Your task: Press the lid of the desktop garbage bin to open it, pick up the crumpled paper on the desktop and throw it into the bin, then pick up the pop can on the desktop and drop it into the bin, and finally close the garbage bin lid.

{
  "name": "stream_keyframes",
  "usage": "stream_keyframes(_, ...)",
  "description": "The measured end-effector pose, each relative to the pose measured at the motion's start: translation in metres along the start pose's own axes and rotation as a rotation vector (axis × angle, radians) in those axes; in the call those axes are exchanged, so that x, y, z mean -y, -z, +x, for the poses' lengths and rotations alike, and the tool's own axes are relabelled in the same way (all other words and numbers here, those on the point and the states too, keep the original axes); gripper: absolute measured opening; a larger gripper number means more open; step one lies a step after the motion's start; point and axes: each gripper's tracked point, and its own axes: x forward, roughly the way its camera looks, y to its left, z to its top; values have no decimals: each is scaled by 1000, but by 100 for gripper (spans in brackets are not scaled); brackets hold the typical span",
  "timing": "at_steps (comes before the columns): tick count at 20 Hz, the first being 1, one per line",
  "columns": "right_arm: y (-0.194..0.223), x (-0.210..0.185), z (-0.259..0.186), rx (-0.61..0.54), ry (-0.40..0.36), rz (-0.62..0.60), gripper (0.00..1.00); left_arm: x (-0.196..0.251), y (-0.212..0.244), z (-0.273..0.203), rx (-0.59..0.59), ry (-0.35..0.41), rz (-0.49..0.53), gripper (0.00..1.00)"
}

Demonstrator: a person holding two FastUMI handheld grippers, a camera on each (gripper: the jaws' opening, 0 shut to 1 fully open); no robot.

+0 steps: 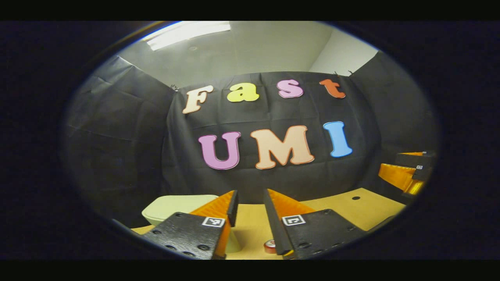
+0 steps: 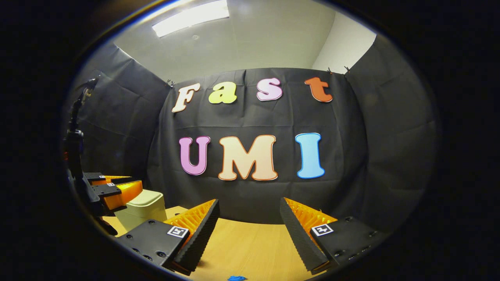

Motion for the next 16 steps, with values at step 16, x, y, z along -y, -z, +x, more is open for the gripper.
stream_keyframes(16, 6, -76, 27, -22, -112, -41, 98, -105, 48, 12, -123, -170, -8, 0)
